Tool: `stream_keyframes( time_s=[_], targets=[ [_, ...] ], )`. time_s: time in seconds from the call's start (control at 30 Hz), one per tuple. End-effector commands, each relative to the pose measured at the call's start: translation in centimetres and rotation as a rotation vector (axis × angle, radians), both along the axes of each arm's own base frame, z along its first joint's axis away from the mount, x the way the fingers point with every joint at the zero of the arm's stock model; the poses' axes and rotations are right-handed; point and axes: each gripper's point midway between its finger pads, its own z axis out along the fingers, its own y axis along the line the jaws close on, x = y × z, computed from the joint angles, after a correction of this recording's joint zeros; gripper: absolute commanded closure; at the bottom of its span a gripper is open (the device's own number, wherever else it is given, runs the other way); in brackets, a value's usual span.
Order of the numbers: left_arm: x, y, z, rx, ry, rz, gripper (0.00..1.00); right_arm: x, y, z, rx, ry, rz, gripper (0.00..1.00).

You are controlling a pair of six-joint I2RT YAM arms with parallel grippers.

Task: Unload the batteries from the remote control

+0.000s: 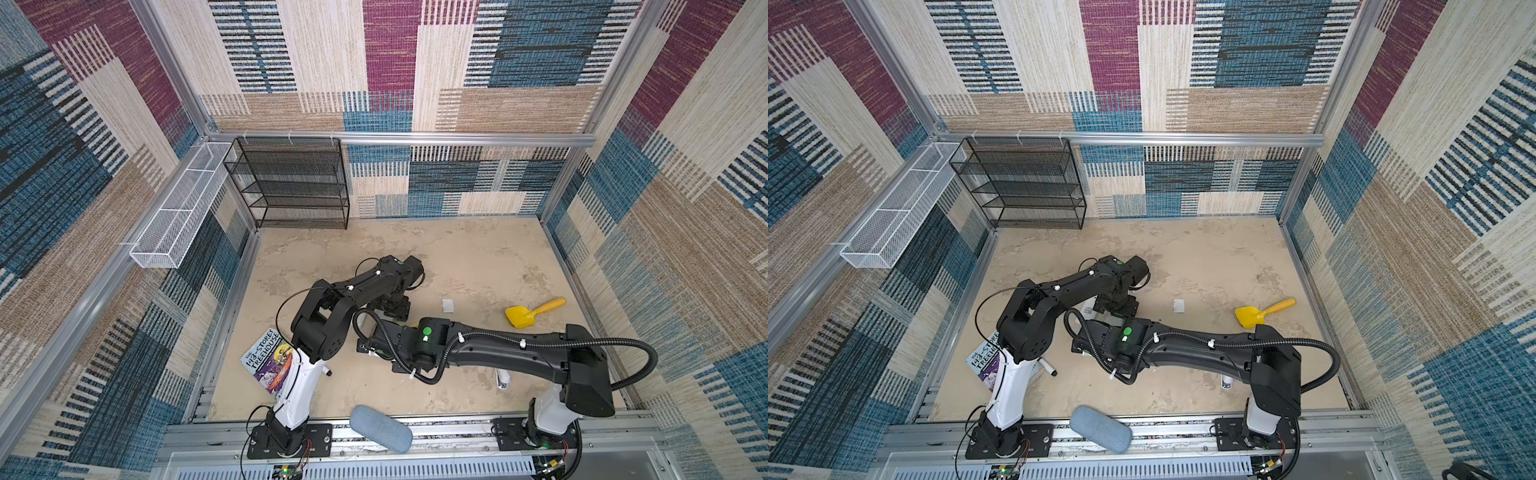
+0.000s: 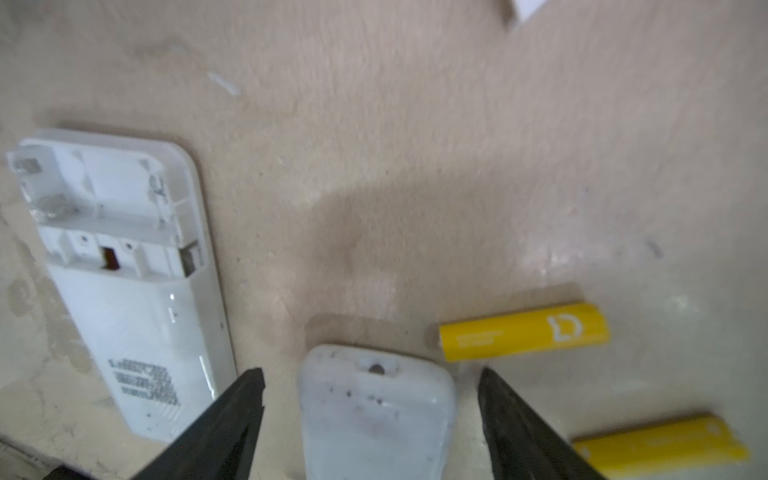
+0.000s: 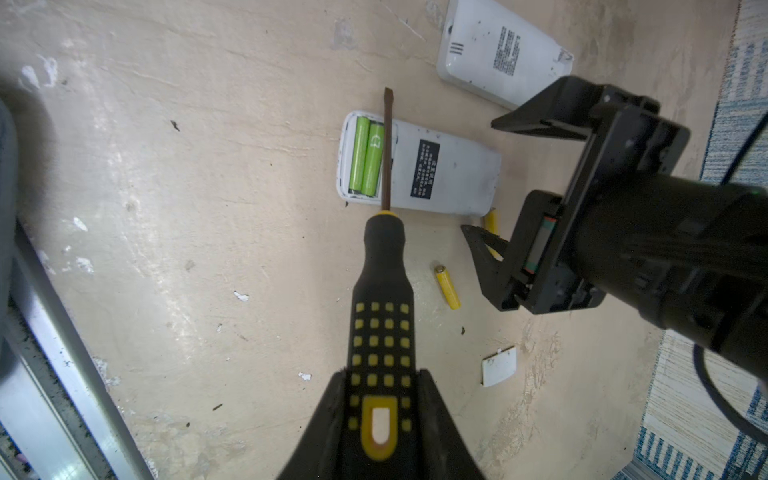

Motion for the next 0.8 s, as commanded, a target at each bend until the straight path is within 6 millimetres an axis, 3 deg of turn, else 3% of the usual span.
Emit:
stream_keyframes(
  time_s=[0.0,0.47,0.67,0.77],
  targets=[
    [0.8,-0.6,0.7,-0.040,-0.027,-0.010,0.16,0.3,-0.4,-0.1,-0.018,-0.016,-0.013,1.00],
    [1.1,0.9,0.4,0.001,0.000,-0.020,0.17,-1.5,-4.3,0.8,0.007,0.031,-0.091,1.00],
    [1.4,1.3,0.1,0.025,0.014,-0.031,0.19,-2.0,-0.9,3.9,0.220,0.053,-0.042,1.00],
    [1.5,1.5,-0.1,0.038,0.019,-0.036,0.21,-2.6,0.8,4.0,0.271,0.095,-0.006,1.00]
  ],
)
